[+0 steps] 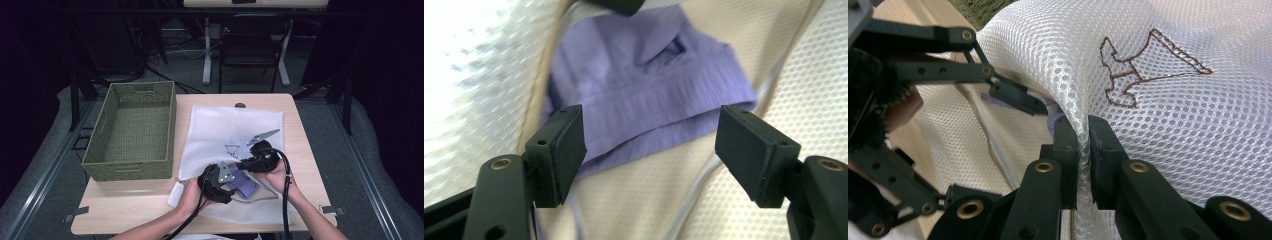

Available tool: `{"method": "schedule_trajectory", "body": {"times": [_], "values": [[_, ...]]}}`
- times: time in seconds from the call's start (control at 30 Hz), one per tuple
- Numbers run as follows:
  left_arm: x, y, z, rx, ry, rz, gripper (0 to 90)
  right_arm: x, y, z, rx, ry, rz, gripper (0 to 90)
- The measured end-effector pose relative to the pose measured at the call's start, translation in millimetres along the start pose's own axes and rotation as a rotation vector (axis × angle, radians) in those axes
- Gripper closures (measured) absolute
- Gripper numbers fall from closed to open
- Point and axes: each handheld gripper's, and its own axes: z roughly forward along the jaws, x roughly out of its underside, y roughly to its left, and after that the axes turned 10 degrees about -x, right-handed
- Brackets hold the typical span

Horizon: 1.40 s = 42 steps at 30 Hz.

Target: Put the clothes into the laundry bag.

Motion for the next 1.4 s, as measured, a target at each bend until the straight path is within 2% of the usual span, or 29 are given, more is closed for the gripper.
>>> {"method": "schedule_trajectory", "body": {"times": [0.1,0.2,0.3,0.37,0.57,0.63,0.7,0.77,0.87,0.93,1.03,1.13,1.17,1.37,1.4], "values": [[1.1,-2.3,9.5,0.015,0.008,-0.020,27.0,-0.2,0.3,1.2,0.002,0.004,0.005,84.1],[0.6,-6.8,15.7,0.050,0.010,-0.049,26.5,-0.4,-0.6,2.3,0.002,0.007,0.005,84.1],[-1.5,-13.3,16.5,0.068,0.010,-0.030,26.5,-0.2,-1.2,2.6,0.002,0.009,0.005,84.1],[-2.4,-17.5,17.8,0.078,0.010,-0.032,26.5,-0.1,-1.3,2.6,0.003,0.008,0.008,84.1],[-6.0,-26.7,28.5,0.077,0.026,-0.008,28.0,-0.2,-0.9,3.6,0.006,0.011,0.015,84.1],[-5.9,-29.7,31.7,0.074,0.014,0.000,31.3,0.0,-1.6,4.3,0.004,0.012,0.015,84.1],[-6.1,-33.3,34.7,0.086,0.009,0.008,42.3,0.3,-1.5,4.9,0.006,0.015,0.023,84.1],[-6.5,-36.5,39.9,0.097,0.017,0.013,49.5,0.7,-2.3,5.5,0.004,0.020,0.020,84.1],[-5.1,-38.8,47.8,0.086,0.010,-0.017,61.8,1.1,-2.6,6.8,0.004,0.023,0.028,84.2],[-4.7,-40.6,50.9,0.061,0.001,-0.023,71.2,1.3,-2.5,6.7,0.005,0.022,0.029,84.2],[-6.9,-37.6,52.6,0.053,-0.006,-0.044,84.2,1.1,-3.2,5.3,0.007,0.013,0.024,84.3],[-8.7,-30.2,52.3,0.037,-0.008,-0.046,86.8,-0.6,-1.5,0.8,0.010,-0.008,0.025,84.4],[-9.0,-28.2,52.4,0.036,-0.016,-0.062,87.0,-1.4,-0.8,-1.0,0.010,-0.017,0.024,84.4],[-11.4,-7.8,47.9,-0.069,-0.080,-0.153,87.3,-4.5,0.6,-12.9,0.002,-0.082,0.035,84.4],[-11.7,-3.2,47.8,-0.090,-0.076,-0.162,87.3,-4.8,0.7,-14.8,0.001,-0.091,0.041,84.4]]}}
